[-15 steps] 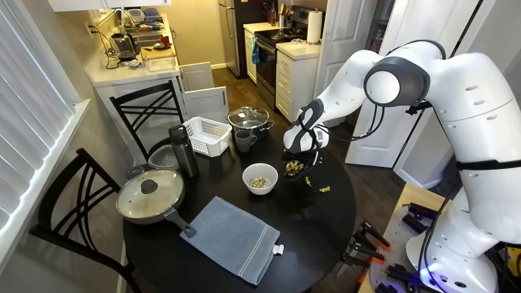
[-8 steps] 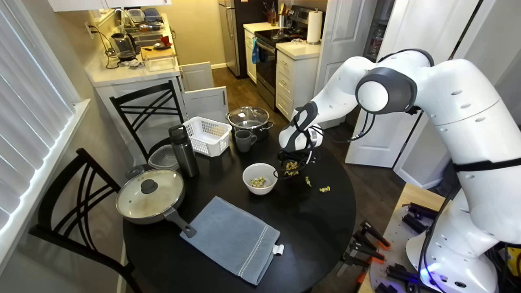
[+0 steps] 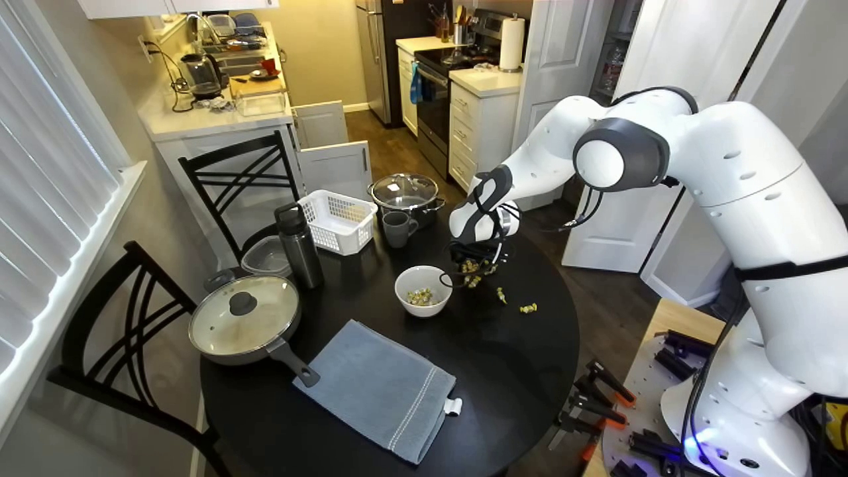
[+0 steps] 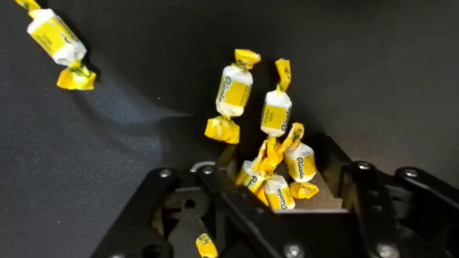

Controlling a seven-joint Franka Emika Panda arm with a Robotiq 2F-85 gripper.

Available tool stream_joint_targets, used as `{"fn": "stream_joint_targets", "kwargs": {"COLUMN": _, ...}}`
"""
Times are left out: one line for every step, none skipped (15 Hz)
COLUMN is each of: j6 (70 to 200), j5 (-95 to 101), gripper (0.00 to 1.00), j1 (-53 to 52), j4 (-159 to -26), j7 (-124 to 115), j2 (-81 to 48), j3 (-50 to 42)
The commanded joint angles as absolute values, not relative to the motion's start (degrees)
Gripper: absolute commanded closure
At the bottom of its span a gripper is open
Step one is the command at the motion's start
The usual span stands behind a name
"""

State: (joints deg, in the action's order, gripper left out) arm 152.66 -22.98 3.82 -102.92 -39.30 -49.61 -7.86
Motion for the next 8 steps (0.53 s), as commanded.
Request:
{"fn": "stream_joint_targets", "kwargs": {"j6": 151.55, "j5": -22.71, "gripper": 0.72, "j1": 3.61, "j4": -101.86, "j7": -40.79, "j2": -50.00, "j3": -8.21}}
{"fn": "stream_joint_targets", "kwargs": {"j6": 151.62, "j5": -22.63, "gripper": 0.79, "j1": 3.53, "j4": -101.90, "j7": -40.75, "j2": -49.80, "j3": -8.27}}
{"fn": "stream_joint_targets", "kwargs": {"j6": 151.72, "j5": -22.57, "gripper": 0.85, "j1": 3.48, "j4": -101.96, "j7": -40.67, "j2": -49.57, "j3": -8.30}}
{"fn": "stream_joint_targets", "kwargs": {"j6": 151.90, "j5": -22.51, "gripper": 0.92, "j1": 3.41, "j4": -102.10, "j7": -40.60, "j2": -49.26, "j3": -8.34}}
{"fn": "stream_joint_targets", "kwargs": {"j6": 152.09, "j5": -22.46, "gripper": 0.92, "j1": 3.33, "j4": -102.33, "j7": -40.51, "j2": -48.92, "j3": -8.38}}
{"fn": "stream_joint_targets", "kwargs": {"j6": 152.45, "j5": -22.42, "gripper": 0.92, "j1": 3.21, "j4": -102.84, "j7": -40.34, "j2": -48.33, "j3": -8.40}}
{"fn": "stream_joint_targets", "kwargs": {"j6": 152.70, "j5": -22.39, "gripper": 0.92, "j1": 3.11, "j4": -103.23, "j7": -40.17, "j2": -47.78, "j3": -8.37}}
{"fn": "stream_joint_targets", "kwargs": {"j6": 152.98, "j5": -22.39, "gripper": 0.92, "j1": 3.02, "j4": -103.65, "j7": -39.97, "j2": -47.17, "j3": -8.32}}
